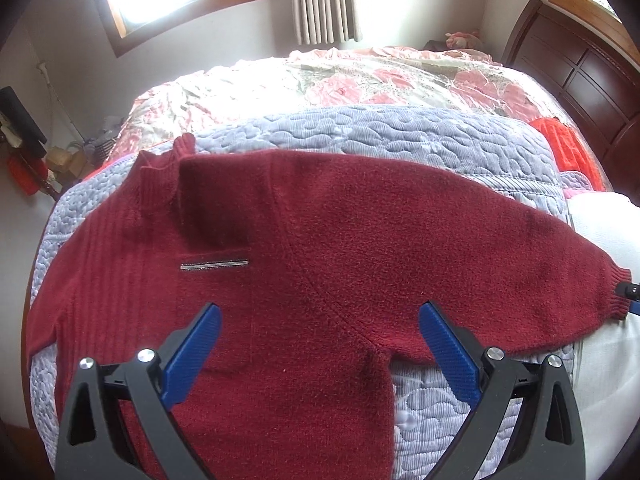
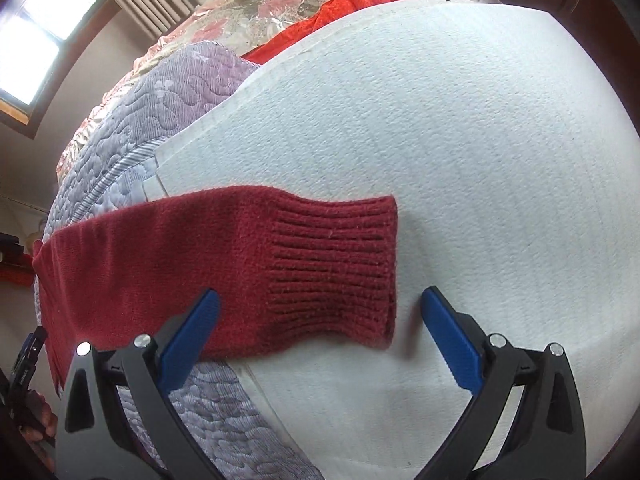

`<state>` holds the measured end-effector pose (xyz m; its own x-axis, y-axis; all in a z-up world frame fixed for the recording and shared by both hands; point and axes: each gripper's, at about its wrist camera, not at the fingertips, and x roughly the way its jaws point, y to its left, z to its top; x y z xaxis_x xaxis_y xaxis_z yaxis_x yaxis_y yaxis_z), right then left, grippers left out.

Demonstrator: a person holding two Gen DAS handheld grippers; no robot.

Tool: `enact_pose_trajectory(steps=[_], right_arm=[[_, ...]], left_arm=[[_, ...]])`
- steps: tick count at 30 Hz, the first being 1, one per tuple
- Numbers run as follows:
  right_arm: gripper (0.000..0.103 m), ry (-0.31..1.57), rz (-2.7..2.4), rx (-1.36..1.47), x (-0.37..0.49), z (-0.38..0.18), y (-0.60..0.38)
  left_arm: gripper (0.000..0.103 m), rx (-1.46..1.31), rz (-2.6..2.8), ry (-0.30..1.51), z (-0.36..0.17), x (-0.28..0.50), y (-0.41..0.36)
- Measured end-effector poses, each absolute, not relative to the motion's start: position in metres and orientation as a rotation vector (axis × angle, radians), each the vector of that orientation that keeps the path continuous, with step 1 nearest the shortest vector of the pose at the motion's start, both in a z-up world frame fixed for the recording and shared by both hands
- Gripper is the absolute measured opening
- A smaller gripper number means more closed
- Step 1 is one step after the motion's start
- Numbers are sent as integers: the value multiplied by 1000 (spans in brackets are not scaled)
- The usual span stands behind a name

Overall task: Fold small clothes
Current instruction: 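Move the right tool to the sweater's sleeve cuff and grasp it, then carry the gripped cuff across the sweater body toward the left tool and release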

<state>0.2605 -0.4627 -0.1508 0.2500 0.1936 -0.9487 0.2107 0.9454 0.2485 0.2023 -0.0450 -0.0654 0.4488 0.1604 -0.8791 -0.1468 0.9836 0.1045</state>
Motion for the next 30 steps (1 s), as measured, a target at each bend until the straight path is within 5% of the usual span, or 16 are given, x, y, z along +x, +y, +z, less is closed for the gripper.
enact_pose_trajectory(steps=[4, 7, 9, 19, 30], right_arm=[[87, 1333, 6, 341, 269, -148, -468], [55, 1330, 7, 330, 276, -145, -472], [8, 1345, -5, 330, 280, -146, -477], [6, 1231, 34, 306, 265, -100, -448], [5, 1158, 387, 86, 272, -46, -254]], left_arm=[[99, 12, 220, 1089, -64, 200, -34], [99, 1, 236, 1089, -63, 197, -26], [99, 0, 242, 1090, -62, 194, -23], [99, 9, 293, 1085, -59, 178, 20], [99, -65, 371, 1102, -63, 166, 96]])
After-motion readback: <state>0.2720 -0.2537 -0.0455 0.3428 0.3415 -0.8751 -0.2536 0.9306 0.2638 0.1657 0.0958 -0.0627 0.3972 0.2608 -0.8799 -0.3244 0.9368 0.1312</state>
